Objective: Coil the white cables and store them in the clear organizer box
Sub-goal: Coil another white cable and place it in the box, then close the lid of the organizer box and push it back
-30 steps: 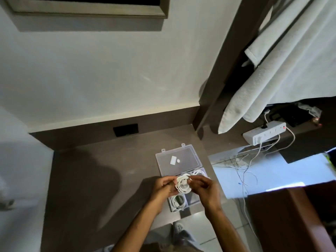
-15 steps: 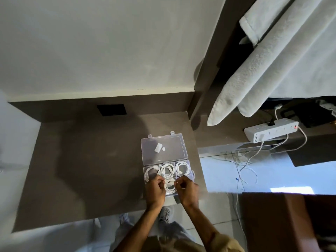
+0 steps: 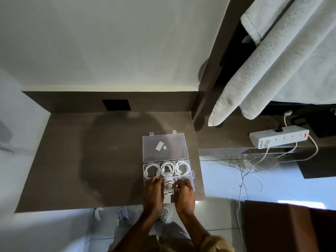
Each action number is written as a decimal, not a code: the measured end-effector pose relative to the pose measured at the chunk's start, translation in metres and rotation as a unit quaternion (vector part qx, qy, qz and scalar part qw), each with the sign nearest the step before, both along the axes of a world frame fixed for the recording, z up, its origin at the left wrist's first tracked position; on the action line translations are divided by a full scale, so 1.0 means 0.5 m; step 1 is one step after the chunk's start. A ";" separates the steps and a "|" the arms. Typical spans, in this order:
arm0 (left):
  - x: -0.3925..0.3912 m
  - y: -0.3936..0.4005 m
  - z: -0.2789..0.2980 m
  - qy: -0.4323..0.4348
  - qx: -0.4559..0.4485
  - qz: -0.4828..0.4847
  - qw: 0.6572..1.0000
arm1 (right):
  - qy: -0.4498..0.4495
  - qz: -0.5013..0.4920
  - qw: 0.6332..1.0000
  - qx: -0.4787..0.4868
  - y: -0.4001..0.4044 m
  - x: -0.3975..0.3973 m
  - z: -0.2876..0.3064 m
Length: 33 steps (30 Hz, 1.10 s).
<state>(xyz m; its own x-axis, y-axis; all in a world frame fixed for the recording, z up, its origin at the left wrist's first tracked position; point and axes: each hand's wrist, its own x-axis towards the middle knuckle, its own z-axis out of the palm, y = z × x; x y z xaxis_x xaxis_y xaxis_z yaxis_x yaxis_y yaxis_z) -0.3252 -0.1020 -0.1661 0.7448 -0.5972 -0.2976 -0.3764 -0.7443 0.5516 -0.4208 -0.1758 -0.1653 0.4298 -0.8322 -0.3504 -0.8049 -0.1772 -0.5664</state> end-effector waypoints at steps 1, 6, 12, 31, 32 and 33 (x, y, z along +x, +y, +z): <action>-0.001 0.001 0.008 0.006 -0.025 0.015 1.000 | -0.006 0.000 1.000 0.005 -0.003 -0.002 -0.001; -0.008 -0.002 0.016 -0.067 0.023 -0.070 0.995 | 0.005 0.095 0.995 -0.011 0.008 -0.020 -0.005; -0.015 0.031 0.020 -0.120 0.020 -0.110 0.987 | 0.060 0.149 0.985 -0.069 0.004 -0.060 -0.008; 0.116 -0.019 0.041 -0.188 -0.043 -0.065 0.979 | -0.020 -0.030 0.995 -0.090 -0.191 0.003 0.054; 0.153 -0.032 0.049 -0.183 -0.037 -0.011 0.982 | -0.026 -0.056 0.995 -0.079 -0.224 0.023 0.063; 0.191 -0.049 0.058 -0.157 -0.015 0.040 0.987 | -0.041 -0.073 0.995 -0.054 -0.257 0.044 0.074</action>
<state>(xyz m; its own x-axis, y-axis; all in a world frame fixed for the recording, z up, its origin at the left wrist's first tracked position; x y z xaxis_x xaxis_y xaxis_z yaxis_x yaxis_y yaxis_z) -0.2297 -0.1266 -0.1369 0.8421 -0.5386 -0.0283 -0.4733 -0.7631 0.4401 -0.3990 -0.3041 -0.1283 0.3257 -0.9185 -0.2243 -0.7784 -0.1258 -0.6150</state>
